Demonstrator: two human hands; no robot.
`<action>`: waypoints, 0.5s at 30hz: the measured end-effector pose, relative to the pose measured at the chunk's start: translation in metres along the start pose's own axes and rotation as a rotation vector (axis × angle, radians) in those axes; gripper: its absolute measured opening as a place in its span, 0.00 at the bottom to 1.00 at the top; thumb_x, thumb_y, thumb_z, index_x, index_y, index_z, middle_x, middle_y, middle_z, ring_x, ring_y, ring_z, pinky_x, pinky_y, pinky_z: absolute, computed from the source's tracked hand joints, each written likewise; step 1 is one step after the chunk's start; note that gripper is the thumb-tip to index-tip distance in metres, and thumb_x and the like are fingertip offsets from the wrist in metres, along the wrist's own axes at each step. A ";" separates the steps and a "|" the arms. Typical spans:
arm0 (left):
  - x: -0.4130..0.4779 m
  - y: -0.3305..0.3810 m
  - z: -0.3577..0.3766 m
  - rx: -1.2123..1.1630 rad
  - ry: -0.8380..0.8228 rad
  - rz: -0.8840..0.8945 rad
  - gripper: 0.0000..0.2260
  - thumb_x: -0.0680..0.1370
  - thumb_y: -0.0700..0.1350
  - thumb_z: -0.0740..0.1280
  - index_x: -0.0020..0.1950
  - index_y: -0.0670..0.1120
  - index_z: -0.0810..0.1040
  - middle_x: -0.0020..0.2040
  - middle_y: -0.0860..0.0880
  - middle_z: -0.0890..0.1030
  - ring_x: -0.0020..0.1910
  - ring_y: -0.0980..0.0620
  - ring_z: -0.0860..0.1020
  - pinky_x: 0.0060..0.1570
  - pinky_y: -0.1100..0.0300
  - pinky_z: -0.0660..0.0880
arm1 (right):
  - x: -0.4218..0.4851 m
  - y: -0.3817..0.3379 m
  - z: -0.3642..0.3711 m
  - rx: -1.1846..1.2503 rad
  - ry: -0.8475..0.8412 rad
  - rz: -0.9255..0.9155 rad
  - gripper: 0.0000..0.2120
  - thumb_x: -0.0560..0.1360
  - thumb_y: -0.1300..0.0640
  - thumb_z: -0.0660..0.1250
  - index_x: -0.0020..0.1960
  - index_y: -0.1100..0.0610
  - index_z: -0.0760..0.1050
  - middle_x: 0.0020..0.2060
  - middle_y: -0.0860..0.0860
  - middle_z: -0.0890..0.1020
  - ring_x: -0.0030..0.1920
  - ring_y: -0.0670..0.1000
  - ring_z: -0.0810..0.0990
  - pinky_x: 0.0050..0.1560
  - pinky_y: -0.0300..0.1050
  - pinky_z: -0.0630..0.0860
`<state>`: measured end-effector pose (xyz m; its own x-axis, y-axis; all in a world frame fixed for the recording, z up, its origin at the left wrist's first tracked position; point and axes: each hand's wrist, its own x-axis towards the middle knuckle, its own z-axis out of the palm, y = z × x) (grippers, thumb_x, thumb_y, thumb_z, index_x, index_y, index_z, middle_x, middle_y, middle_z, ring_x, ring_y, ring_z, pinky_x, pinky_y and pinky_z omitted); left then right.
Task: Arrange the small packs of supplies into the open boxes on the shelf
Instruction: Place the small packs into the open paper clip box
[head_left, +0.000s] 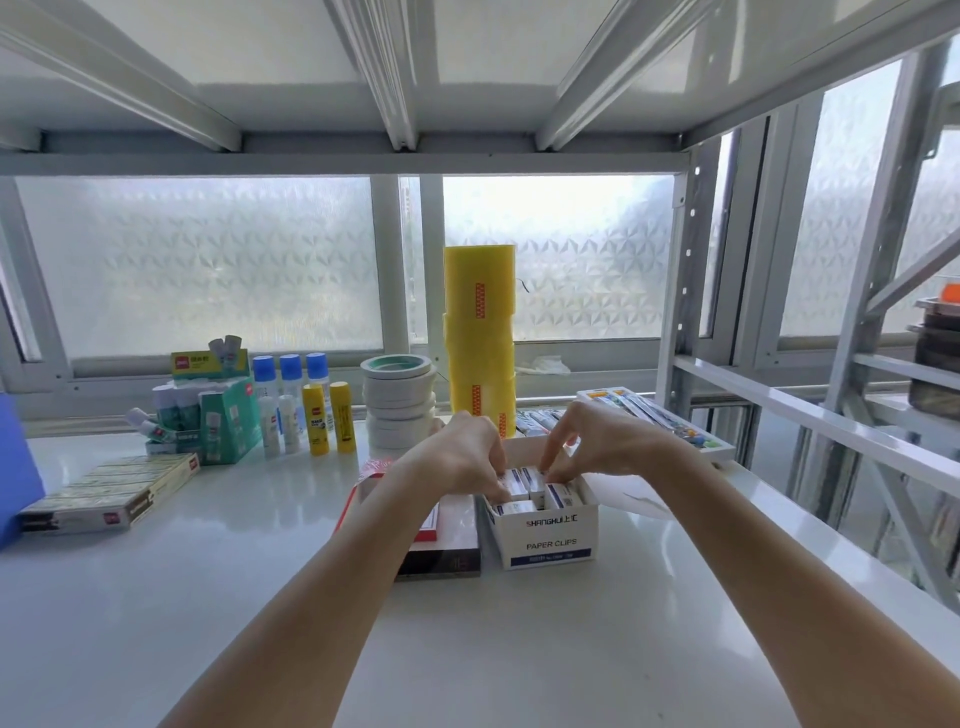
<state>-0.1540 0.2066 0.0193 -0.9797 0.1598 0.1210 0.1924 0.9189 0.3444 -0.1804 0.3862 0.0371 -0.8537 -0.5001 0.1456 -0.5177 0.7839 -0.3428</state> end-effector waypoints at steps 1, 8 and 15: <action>0.001 0.000 0.001 0.013 0.003 0.000 0.17 0.69 0.46 0.77 0.57 0.42 0.85 0.57 0.46 0.83 0.58 0.48 0.78 0.63 0.55 0.73 | 0.000 0.000 0.000 0.004 -0.007 0.007 0.09 0.66 0.54 0.76 0.46 0.49 0.86 0.40 0.46 0.80 0.45 0.46 0.76 0.38 0.35 0.69; 0.009 -0.009 0.011 0.023 -0.012 -0.026 0.18 0.69 0.47 0.77 0.57 0.46 0.84 0.62 0.45 0.78 0.60 0.47 0.77 0.64 0.51 0.75 | 0.000 -0.004 -0.001 0.023 -0.038 0.031 0.08 0.66 0.54 0.76 0.46 0.50 0.86 0.31 0.40 0.75 0.32 0.40 0.72 0.32 0.35 0.65; 0.011 -0.008 0.014 0.034 -0.014 0.008 0.17 0.72 0.47 0.74 0.60 0.44 0.83 0.62 0.44 0.80 0.64 0.46 0.73 0.67 0.48 0.71 | -0.002 -0.003 0.003 0.048 0.015 0.014 0.08 0.66 0.55 0.77 0.44 0.51 0.87 0.29 0.41 0.76 0.29 0.37 0.73 0.29 0.23 0.66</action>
<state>-0.1672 0.2061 0.0052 -0.9789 0.1722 0.1101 0.1985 0.9293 0.3115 -0.1769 0.3841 0.0347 -0.8617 -0.4834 0.1544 -0.5028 0.7719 -0.3891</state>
